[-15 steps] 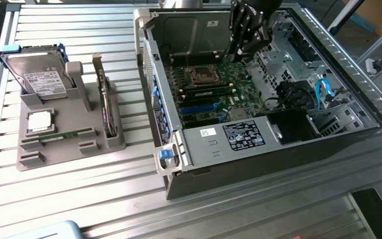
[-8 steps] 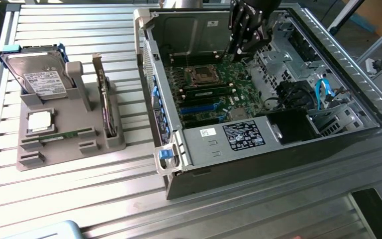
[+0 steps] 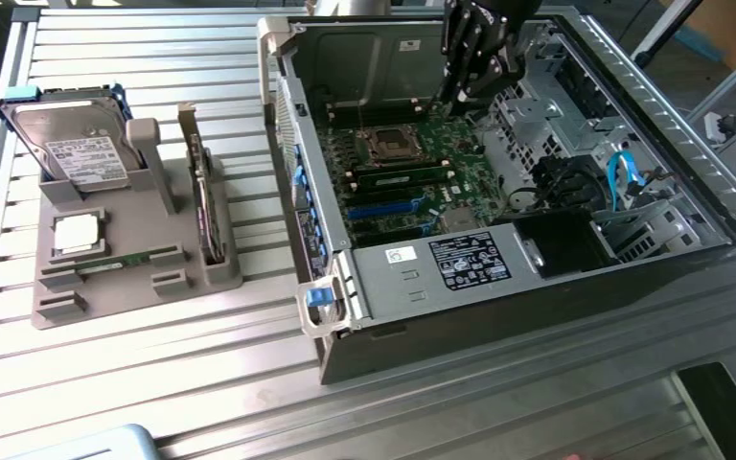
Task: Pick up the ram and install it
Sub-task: 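Insert the ram into the slot, then press down the ram until it locks into place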
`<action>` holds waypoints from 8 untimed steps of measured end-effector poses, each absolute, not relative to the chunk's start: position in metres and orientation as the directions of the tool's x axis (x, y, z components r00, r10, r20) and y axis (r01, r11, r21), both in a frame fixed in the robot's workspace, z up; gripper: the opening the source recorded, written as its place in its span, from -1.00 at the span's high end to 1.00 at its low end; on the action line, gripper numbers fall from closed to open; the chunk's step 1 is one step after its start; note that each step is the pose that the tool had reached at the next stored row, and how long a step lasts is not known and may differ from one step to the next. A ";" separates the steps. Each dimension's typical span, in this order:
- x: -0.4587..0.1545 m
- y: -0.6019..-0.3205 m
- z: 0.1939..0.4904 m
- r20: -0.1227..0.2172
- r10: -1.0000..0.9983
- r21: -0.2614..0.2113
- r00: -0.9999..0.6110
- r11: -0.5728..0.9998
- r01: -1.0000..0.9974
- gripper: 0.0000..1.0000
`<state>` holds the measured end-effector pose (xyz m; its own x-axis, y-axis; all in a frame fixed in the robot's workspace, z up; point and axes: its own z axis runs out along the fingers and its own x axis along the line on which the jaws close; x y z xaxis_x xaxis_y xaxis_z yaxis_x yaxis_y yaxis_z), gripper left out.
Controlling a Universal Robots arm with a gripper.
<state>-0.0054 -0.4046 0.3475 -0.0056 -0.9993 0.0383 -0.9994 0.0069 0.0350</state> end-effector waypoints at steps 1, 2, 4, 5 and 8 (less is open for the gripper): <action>-0.005 -0.405 0.348 0.039 -0.999 0.035 -0.006 0.007 -0.999 0.36; -0.005 -0.405 0.348 0.039 -0.999 0.035 -0.006 0.007 -0.999 0.36; -0.005 -0.405 0.348 0.039 -0.999 0.035 -0.006 0.007 -0.999 0.36; -0.005 -0.405 0.348 0.039 -0.999 0.035 -0.006 0.007 -0.999 0.36; -0.005 -0.405 0.348 0.039 -0.999 0.035 -0.006 0.007 -0.999 0.36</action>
